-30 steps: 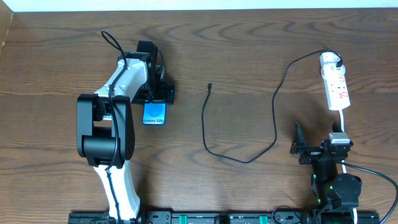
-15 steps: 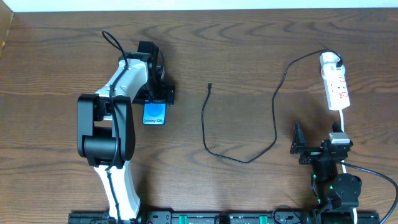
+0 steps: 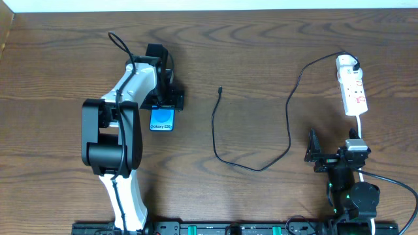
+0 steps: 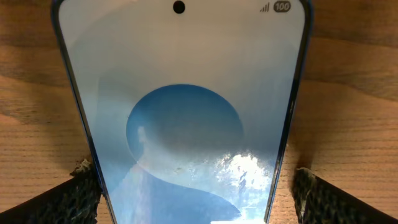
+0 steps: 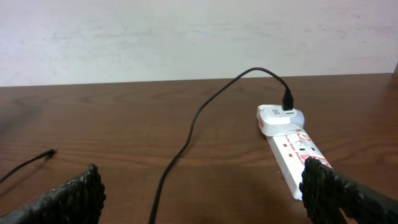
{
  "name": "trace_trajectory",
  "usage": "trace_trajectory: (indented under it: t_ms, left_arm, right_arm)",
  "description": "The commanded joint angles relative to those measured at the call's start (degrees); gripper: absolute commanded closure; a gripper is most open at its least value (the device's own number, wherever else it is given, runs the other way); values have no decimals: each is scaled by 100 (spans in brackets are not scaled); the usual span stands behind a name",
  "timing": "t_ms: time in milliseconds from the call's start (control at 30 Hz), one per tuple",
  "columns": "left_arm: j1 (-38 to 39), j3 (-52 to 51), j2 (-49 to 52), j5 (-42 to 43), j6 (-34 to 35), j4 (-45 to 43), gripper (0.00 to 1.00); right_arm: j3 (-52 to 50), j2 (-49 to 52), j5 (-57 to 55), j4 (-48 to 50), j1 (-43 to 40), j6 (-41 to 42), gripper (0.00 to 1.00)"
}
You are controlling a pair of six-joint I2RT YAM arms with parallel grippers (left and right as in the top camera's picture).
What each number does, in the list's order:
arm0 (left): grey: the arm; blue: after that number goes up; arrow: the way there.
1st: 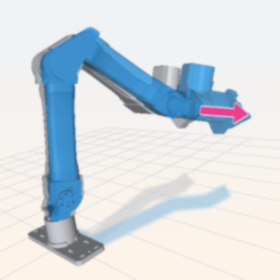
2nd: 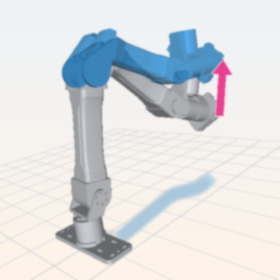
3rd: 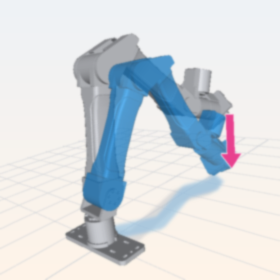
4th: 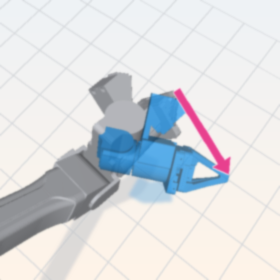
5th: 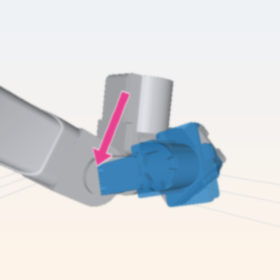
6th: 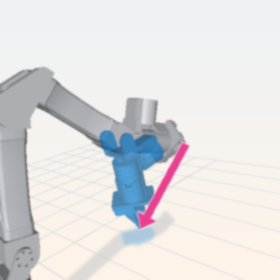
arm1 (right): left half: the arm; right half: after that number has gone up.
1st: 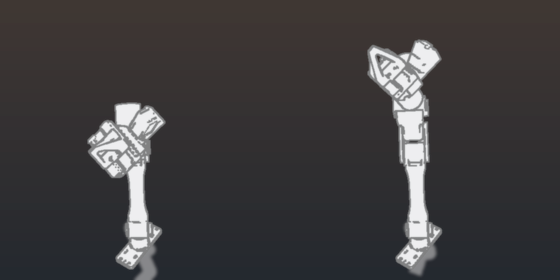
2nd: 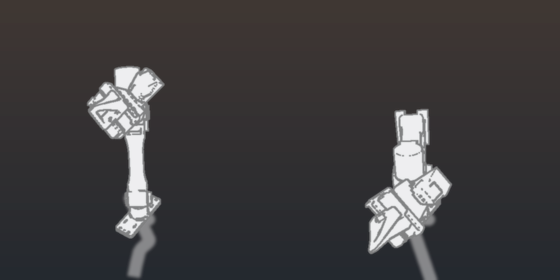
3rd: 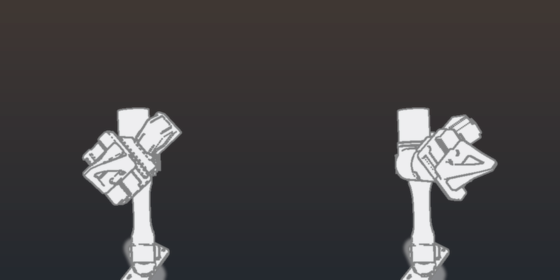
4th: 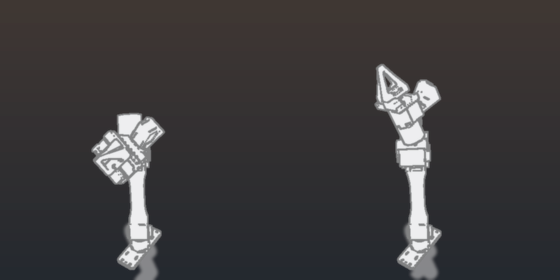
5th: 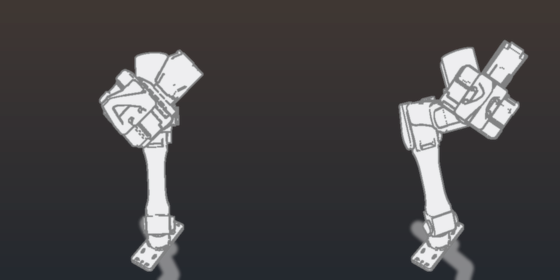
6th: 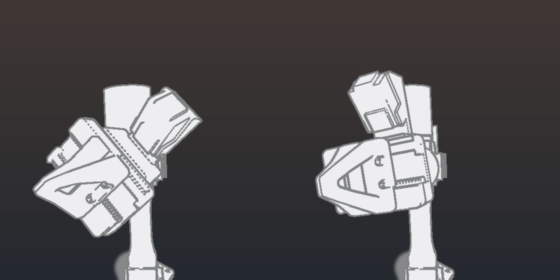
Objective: Plug charger to phone and switch on socket
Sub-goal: 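Lower the left gripper and close it on the blue phone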
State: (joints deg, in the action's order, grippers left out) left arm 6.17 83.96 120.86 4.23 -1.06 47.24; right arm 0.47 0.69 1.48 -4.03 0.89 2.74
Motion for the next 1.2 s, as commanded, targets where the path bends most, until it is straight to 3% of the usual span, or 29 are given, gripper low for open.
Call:
trace_trajectory:
  t_ms: [0, 333, 800, 1167]
  left_arm:
    - [57, -291, 431, 232, -15, -131, 2]
    - [105, -400, 452, 229, -15, -192, 3]
    - [105, -498, 457, 232, -15, -310, 28]
    - [105, -122, 450, 236, -13, -31, 30]
  right_arm:
    - [-15, -37, -28, -11, 28, -24, 1]
    - [-17, -37, -28, -11, 28, -26, 1]
    - [-17, -37, -28, -11, 28, -26, 1]
    - [-17, -37, -28, -11, 28, -26, 1]
